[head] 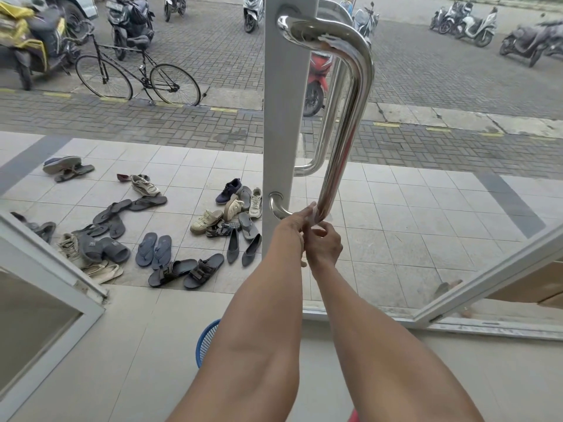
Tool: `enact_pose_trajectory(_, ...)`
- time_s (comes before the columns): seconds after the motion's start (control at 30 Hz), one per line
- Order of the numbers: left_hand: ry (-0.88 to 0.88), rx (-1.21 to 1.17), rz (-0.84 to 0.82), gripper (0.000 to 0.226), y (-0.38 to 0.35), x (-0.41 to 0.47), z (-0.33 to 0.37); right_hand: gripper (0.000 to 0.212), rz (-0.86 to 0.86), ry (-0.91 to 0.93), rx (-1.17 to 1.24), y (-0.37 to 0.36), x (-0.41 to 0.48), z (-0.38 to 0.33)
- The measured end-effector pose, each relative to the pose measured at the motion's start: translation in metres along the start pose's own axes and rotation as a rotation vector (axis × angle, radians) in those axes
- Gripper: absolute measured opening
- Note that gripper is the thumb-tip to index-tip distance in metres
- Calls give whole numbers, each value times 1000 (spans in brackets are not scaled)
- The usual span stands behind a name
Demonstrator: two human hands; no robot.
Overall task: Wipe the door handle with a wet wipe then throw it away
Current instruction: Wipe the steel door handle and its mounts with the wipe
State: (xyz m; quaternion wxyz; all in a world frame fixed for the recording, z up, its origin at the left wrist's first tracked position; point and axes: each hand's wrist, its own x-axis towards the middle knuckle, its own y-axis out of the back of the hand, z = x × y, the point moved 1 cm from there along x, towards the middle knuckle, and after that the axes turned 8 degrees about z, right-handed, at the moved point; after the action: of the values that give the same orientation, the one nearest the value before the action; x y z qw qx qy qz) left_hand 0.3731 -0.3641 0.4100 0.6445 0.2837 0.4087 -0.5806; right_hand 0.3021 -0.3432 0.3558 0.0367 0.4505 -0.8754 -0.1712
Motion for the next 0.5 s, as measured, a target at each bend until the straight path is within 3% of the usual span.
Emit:
enact_pose_trajectory(0.1, -5, 14, 1, 66, 4, 1, 0, 30, -28, -27, 58, -5, -1, -4)
enact_pose_trajectory(0.17, -28, -24, -19, 72, 6, 2, 0, 27, -28, -53, 103, -8, -2, -4)
enact_pose_trajectory(0.23, -89, -219, 27, 79, 10, 7, 1, 28, -16, -77, 142, -12, -4, -6)
enact_pose_trajectory(0.4, -304, -577, 476, 36, 35, 32, 5, 38, 8, -98, 199, -20, -8, -12)
enact_pose_trajectory(0.5, -323, -623, 470, 29, 42, 40, 10, 39, 57, -79, 162, -18, -6, -11)
